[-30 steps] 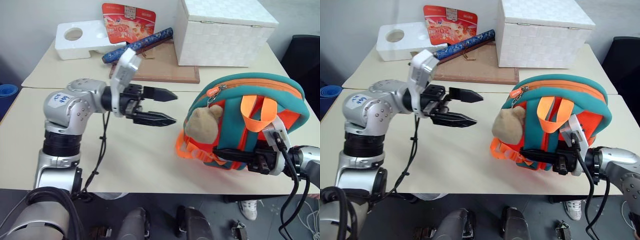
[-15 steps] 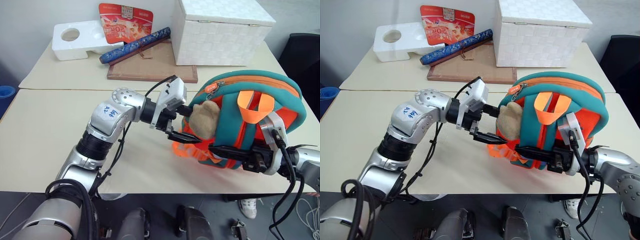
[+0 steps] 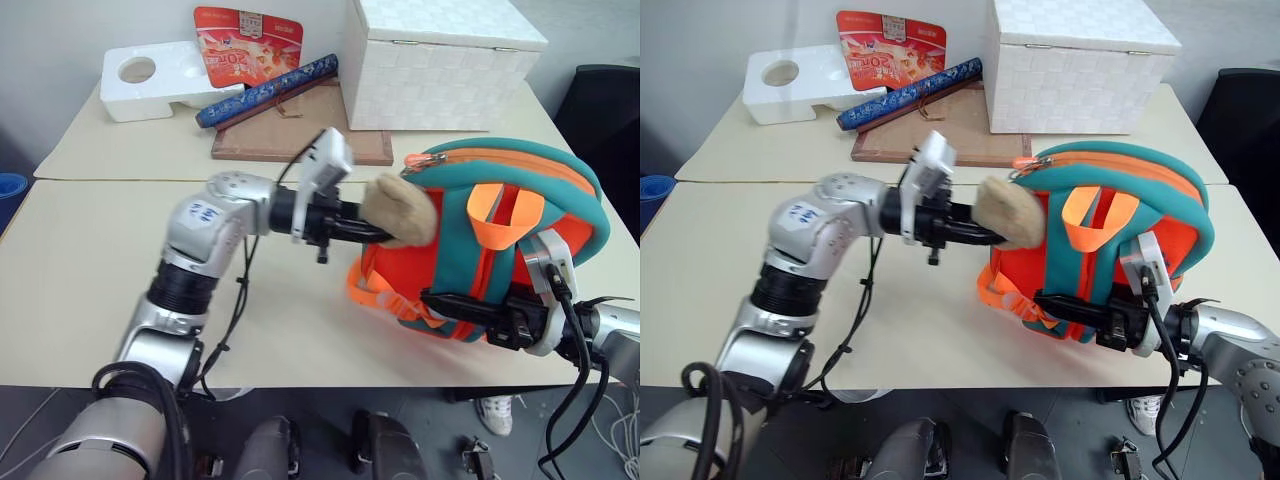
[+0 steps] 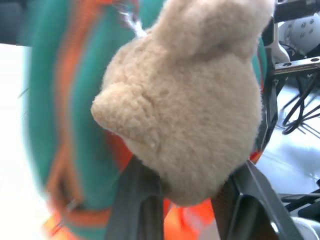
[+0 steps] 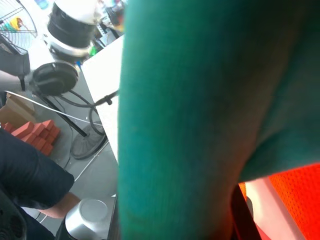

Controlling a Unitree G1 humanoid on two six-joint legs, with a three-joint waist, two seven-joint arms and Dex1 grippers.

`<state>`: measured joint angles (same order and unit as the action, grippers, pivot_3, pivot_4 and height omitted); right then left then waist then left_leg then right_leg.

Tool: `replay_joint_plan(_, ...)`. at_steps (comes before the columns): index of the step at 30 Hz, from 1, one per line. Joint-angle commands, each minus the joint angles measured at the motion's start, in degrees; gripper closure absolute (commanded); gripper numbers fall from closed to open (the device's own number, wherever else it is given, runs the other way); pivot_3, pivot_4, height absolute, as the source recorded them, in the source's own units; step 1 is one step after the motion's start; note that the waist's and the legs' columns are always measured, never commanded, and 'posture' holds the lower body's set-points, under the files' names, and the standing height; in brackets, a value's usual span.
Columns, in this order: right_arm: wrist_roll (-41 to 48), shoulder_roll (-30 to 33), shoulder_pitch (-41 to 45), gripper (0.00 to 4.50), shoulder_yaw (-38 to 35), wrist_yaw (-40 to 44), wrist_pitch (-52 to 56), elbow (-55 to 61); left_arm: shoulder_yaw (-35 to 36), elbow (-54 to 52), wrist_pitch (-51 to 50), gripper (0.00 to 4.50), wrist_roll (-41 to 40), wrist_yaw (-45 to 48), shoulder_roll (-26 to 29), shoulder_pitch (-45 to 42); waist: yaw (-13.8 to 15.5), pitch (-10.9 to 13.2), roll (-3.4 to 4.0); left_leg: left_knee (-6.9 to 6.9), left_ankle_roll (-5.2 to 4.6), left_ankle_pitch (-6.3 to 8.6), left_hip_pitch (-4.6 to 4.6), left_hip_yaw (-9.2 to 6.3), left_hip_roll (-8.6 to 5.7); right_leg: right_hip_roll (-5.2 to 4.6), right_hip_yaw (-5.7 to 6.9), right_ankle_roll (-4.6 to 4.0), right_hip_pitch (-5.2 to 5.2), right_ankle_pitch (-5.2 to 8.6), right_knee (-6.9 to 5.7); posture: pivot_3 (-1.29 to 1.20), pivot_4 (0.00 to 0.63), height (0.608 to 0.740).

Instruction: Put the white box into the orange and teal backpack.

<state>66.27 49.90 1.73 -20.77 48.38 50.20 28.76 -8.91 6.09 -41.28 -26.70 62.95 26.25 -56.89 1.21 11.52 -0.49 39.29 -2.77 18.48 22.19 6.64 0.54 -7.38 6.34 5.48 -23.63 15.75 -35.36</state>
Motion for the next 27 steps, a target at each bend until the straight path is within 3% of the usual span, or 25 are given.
replay_joint_plan(1, -2.4, 1.6, -1.6, 4.50, -3.3, 1.1, -1.4, -1.0, 3.9, 3.3, 5.1, 3.84, 2.1, 1.6, 4.9, -2.2, 0.1, 0.0, 0.00, 0.00, 0.00, 0.00, 0.00, 0.00, 0.00, 0.00, 0.00, 0.00, 0.00, 0.00, 0.00, 0.00, 0.150, 0.740)
replay_joint_plan(5, -2.0, 0.8, -4.2, 4.50, -6.5, 0.9, -2.2, -1.5, 1.6, 8.8, 14.1, 3.84, 7.3, 6.5, 11.5, -1.0, 0.2, 0.0, 0.00, -0.01, -0.04, 0.03, 0.02, 0.02, -0.05, -0.02, 0.00, 0.00, 0.00, 0.00, 0.01, 0.00, 0.150, 0.740)
replay_joint_plan(8, -0.2, 0.6, -5.3, 4.50, -8.7, 1.5, -2.2, -1.1, -2.0, 13.3, 22.8, 3.84, 12.9, 8.0, 12.7, 1.2, 0.2, 0.0, 0.00, -0.01, -0.05, 0.05, 0.02, 0.05, -0.06, -0.01, 0.05, 0.00, 0.01, 0.00, 0.04, 0.00, 0.150, 0.740)
replay_joint_plan(11, 4.0, 0.6, -5.1, 4.50, -11.3, 2.3, -1.8, -0.6, -5.0, 18.7, 32.3, 3.84, 18.0, 7.1, 11.0, 2.8, 0.2, 0.0, 0.00, -0.01, -0.07, 0.05, -0.01, 0.08, -0.08, -0.05, 0.03, 0.01, 0.02, -0.01, 0.04, 0.00, 0.150, 0.740)
replay_joint_plan(16, 13.3, 2.2, -4.4, 4.50, -15.1, 4.1, 0.1, 0.5, -10.1, 30.6, 49.6, 3.84, 28.8, -2.1, 4.4, 3.2, 0.4, 0.0, -0.02, -0.01, -0.15, 0.09, 0.01, 0.02, -0.07, -0.14, 0.01, 0.02, 0.02, -0.01, 0.27, 0.00, 0.150, 0.740)
replay_joint_plan(20, 9.4, 2.5, -4.3, 4.50, -13.6, 3.3, -1.3, 0.2, -10.4, 30.3, 51.3, 3.84, 28.8, -3.0, -0.8, 5.2, 0.2, 0.0, -0.02, -0.01, -0.24, 0.15, 0.11, 0.04, -0.07, -0.15, 0.01, 0.12, 0.01, -0.08, 0.24, 0.00, 0.150, 0.740)
replay_joint_plan(25, 2.4, 1.7, -3.0, 4.50, -9.6, 2.1, -3.7, -0.3, -7.2, 24.3, 43.7, 3.84, 24.5, -3.0, -4.4, 8.9, 0.1, 0.0, -0.02, -0.01, -0.27, 0.17, 0.11, 0.12, -0.07, -0.14, -0.03, 0.17, -0.01, -0.11, 0.25, 0.00, 0.150, 0.740)
replay_joint_plan(27, -0.4, 1.4, -3.2, 4.50, -8.1, 2.0, -4.7, 0.3, -4.1, 20.1, 37.5, 3.14, 21.1, -3.6, -4.3, 10.8, 0.1, 0.0, -0.02, 0.00, -0.25, 0.15, 0.09, 0.11, -0.06, -0.15, -0.03, 0.17, -0.01, -0.11, 0.27, 0.00, 0.150, 0.740)
